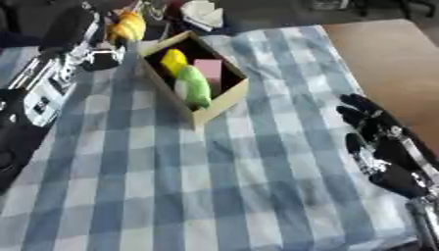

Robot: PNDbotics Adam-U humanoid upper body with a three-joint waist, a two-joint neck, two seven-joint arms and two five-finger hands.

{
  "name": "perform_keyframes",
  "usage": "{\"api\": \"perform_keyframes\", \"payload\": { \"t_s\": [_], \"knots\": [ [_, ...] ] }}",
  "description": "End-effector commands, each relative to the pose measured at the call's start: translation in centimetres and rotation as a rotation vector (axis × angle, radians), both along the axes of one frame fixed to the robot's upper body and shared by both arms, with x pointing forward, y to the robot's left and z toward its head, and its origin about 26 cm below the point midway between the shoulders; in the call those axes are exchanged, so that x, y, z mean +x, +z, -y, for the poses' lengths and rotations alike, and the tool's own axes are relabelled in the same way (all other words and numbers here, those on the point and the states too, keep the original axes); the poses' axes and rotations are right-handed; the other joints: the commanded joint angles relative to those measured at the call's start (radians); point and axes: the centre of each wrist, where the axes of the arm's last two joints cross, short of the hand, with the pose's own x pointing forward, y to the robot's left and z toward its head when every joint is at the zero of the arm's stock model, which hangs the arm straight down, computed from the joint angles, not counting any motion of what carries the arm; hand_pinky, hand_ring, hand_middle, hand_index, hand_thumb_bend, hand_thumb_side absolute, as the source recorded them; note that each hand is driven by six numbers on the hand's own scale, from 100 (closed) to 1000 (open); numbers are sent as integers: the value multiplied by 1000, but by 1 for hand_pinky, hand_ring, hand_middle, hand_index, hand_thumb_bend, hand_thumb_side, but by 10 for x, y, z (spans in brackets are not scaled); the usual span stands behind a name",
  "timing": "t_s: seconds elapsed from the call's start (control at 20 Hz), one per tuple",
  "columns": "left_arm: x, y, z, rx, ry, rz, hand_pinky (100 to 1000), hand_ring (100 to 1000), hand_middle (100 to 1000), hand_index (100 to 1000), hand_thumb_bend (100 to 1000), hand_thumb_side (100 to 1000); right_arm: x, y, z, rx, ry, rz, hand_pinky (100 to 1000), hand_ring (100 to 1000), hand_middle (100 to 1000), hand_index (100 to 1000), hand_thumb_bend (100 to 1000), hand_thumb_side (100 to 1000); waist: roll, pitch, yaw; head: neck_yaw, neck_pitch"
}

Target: Pick up objects on the table and place them in the box.

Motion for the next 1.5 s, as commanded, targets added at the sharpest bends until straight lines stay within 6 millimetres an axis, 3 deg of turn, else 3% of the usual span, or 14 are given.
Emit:
{"api": "perform_keyframes", "payload": {
  "t_s": [0.05,0.3,0.6,0.7,0.85,0.9,1.0,1.2,1.5],
  "knots": [
    [2,9,15,43,-51,-3,483,318,275,489,115,130,1,6,0,-3,6,20,1000,965,969,1000,100,380,-7,-19,-3,3,0],
    [10,-18,26,87,-71,-108,531,392,360,565,161,141,1,7,-1,0,9,22,1000,965,969,1000,100,383,-5,-20,-11,2,0],
    [15,-38,27,124,-82,-177,669,607,621,795,268,143,1,7,-2,1,11,22,1000,965,969,1000,100,383,-6,-19,-14,3,0],
    [15,-37,25,125,-79,-171,707,669,704,843,291,276,1,7,-2,2,10,22,1000,965,969,1000,100,383,-6,-19,-13,2,1],
    [13,-28,19,98,-67,-132,741,722,770,883,312,455,1,7,-1,2,9,22,1000,965,969,1000,100,383,-6,-20,-10,-1,0],
    [12,-25,17,83,-65,-116,752,746,809,904,318,584,1,7,-1,2,8,22,1000,965,969,1000,100,383,-6,-21,-9,-2,0],
    [8,-16,12,44,-65,-75,757,760,833,920,314,681,1,7,-1,1,4,21,1000,964,968,1000,100,383,-6,-22,-5,-5,-1],
    [-11,8,4,-72,-127,-8,754,759,840,918,265,697,0,6,2,0,-8,19,1000,964,968,1000,100,384,-6,-25,8,-16,3],
    [-73,50,-7,-321,-307,123,709,686,748,838,104,590,0,5,7,1,-35,18,1000,964,968,1000,100,391,-5,-32,41,-38,13]
  ]
}}
